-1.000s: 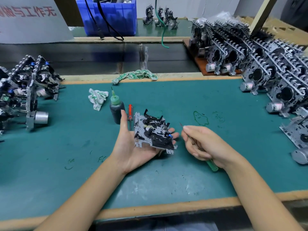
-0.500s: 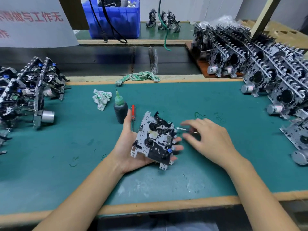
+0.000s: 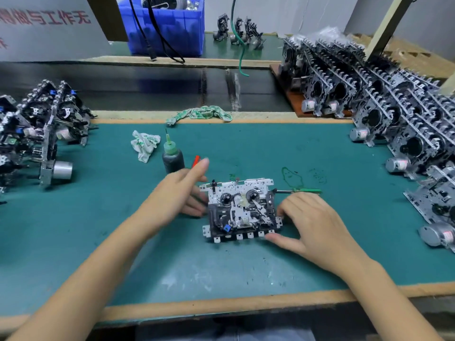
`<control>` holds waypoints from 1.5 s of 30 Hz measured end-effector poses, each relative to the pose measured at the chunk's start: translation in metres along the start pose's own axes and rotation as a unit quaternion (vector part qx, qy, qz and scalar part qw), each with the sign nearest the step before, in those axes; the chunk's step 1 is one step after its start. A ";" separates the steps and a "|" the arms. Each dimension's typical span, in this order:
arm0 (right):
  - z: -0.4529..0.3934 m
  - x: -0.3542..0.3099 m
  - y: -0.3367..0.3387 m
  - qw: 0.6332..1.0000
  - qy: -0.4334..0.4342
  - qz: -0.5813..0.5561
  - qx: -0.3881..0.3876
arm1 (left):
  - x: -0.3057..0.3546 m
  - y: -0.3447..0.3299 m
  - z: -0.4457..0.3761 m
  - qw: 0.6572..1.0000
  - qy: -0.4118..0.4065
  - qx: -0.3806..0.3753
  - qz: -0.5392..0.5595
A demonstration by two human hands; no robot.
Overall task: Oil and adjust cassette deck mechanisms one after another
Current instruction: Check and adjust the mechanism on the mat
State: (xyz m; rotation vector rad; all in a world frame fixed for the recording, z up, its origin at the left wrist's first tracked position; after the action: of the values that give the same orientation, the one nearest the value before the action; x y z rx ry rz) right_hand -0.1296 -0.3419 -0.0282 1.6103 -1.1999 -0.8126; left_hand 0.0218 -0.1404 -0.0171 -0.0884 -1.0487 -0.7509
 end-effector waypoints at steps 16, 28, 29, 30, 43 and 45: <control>-0.006 -0.005 -0.017 0.999 -0.002 0.043 0.033 | -0.039 -0.038 0.032 0.863 -0.273 0.270 -0.329; -0.004 -0.003 -0.019 0.998 0.006 0.047 0.043 | -0.040 -0.034 0.026 0.851 -0.317 0.226 -0.353; -0.003 -0.002 -0.019 0.998 0.013 0.039 0.038 | -0.040 -0.034 0.027 0.845 -0.325 0.232 -0.355; -0.002 -0.002 -0.019 0.999 0.020 0.024 0.034 | -0.040 -0.034 0.028 0.842 -0.328 0.240 -0.355; 0.003 -0.005 -0.019 0.997 0.006 -0.032 0.065 | -0.037 -0.034 0.029 0.815 -0.352 0.257 -0.382; 0.004 -0.006 -0.019 0.997 -0.004 -0.039 0.073 | -0.037 -0.034 0.028 0.808 -0.361 0.265 -0.383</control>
State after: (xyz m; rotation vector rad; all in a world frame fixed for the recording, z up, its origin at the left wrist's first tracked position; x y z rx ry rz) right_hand -0.1291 -0.3354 -0.0472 1.7835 -1.2318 -0.7966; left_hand -0.0295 -0.1353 -0.0418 0.6197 -2.0538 -1.1535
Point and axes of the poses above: each hand's wrist, its own z-axis away from the middle knuckle, its own y-axis out of the back of the hand, x = y × z, the point moved 2 cm from there along -z, towards the middle knuckle, and after that the axes turned 14 degrees about y, right-handed, at the moved point
